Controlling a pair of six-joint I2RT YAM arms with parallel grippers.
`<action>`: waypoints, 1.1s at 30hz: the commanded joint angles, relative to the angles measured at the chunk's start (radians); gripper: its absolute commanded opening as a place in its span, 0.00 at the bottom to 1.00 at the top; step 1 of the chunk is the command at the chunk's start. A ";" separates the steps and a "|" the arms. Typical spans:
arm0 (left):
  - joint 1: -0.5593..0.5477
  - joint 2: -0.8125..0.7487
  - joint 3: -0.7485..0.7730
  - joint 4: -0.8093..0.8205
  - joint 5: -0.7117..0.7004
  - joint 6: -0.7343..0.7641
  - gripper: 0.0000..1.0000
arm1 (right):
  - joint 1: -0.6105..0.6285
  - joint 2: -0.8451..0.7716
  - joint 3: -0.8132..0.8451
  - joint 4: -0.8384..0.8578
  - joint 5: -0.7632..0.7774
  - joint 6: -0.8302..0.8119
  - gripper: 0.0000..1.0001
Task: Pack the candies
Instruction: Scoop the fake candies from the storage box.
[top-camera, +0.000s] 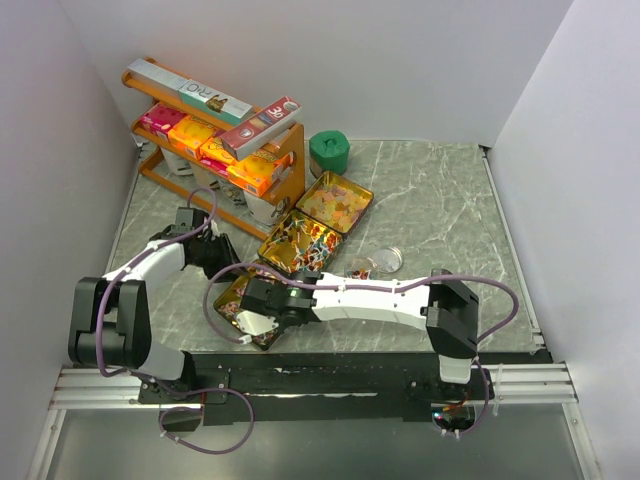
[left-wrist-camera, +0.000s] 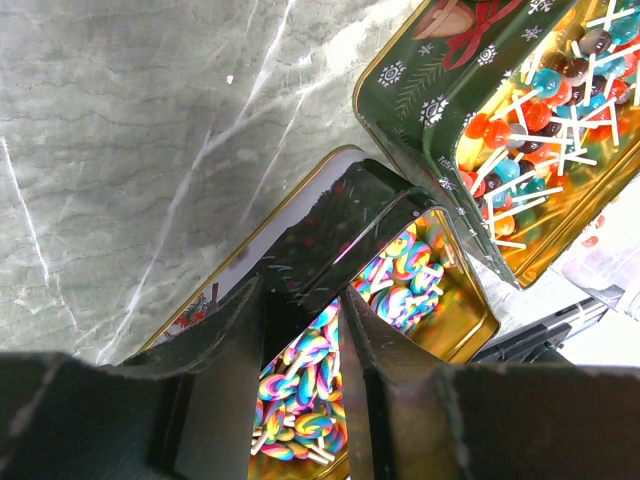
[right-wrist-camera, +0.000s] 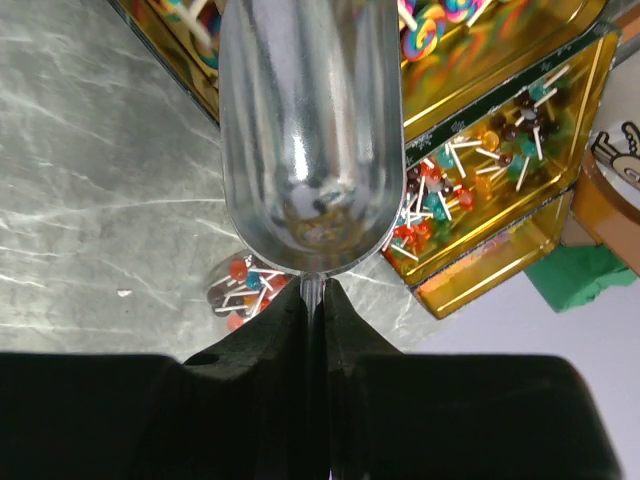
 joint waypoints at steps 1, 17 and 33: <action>-0.008 0.010 -0.016 0.028 0.016 -0.046 0.32 | 0.015 0.020 0.073 0.013 -0.118 0.013 0.00; -0.011 0.039 -0.010 0.026 0.010 -0.020 0.31 | -0.080 0.005 0.028 0.014 0.094 0.087 0.00; -0.024 0.076 0.021 0.028 0.001 -0.034 0.28 | -0.036 -0.034 -0.069 0.025 0.007 -0.002 0.00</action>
